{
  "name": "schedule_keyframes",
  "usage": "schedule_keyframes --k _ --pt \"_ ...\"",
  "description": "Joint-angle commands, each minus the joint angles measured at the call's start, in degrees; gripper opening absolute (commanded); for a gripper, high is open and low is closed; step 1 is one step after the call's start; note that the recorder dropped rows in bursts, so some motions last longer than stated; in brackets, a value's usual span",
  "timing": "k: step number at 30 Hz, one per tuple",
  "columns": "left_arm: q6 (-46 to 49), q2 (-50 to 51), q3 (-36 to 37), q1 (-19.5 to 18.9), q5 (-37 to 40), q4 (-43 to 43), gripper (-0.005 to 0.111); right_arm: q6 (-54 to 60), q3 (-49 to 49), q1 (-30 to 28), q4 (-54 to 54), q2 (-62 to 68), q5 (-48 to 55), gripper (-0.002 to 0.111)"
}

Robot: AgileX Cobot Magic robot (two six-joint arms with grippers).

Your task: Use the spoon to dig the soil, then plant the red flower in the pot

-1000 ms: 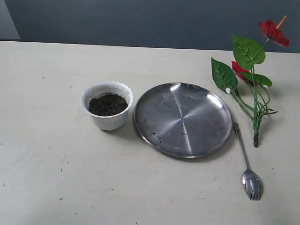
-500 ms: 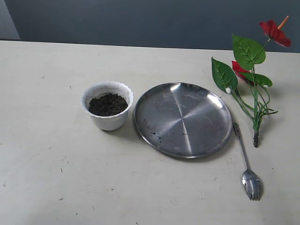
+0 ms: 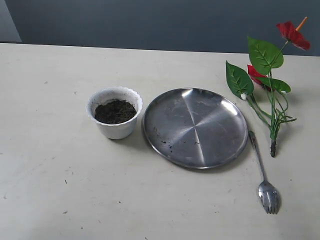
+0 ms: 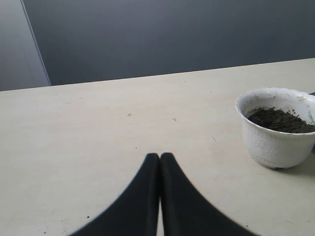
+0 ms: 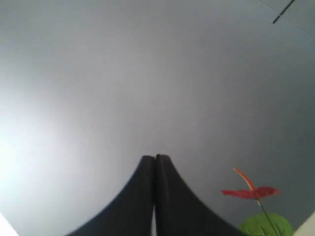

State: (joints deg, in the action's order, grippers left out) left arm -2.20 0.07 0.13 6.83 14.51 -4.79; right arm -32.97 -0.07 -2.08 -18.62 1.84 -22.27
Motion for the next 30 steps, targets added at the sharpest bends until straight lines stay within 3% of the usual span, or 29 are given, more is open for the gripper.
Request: schedule_keyframes --k 1,3,4,6,9,14,20,26,30 --pt "-0.2 -0.1 -0.1 0.3 -0.8 0.0 0.001 7.9 -0.4 -0.2 3.0 0.4 -8.5 -0.001" --pt "-0.2 -0.1 -0.1 0.3 -0.8 0.0 0.001 25.3 -6.2 -0.2 3.3 3.4 3.4 -0.001" --pt "-0.2 -0.1 -0.1 0.3 -0.8 0.0 0.001 40.2 -12.0 -0.2 3.3 8.2 13.6 -0.001" --pt "-0.2 -0.1 -0.1 0.3 -0.8 0.0 0.001 51.5 -21.0 -0.2 3.1 19.1 24.0 -0.001" --pt "-0.2 -0.1 -0.1 0.3 -0.8 0.0 0.001 51.4 -33.0 -0.2 3.1 37.7 37.1 -0.001" --pt "-0.2 -0.1 -0.1 0.3 -0.8 0.0 0.001 49.3 -51.6 -0.1 1.2 68.9 74.0 -0.001" --pt "-0.2 -0.1 -0.1 0.3 -0.8 0.0 0.001 46.6 -52.1 1.8 -0.8 86.0 71.5 -0.001" --pt "-0.2 -0.1 -0.1 0.3 -0.8 0.0 0.001 44.2 -52.1 9.8 -0.5 94.5 69.2 -0.001" --pt "-0.2 -0.1 -0.1 0.3 -0.8 0.0 0.001 35.1 -52.1 14.5 7.1 97.4 64.8 -0.001"
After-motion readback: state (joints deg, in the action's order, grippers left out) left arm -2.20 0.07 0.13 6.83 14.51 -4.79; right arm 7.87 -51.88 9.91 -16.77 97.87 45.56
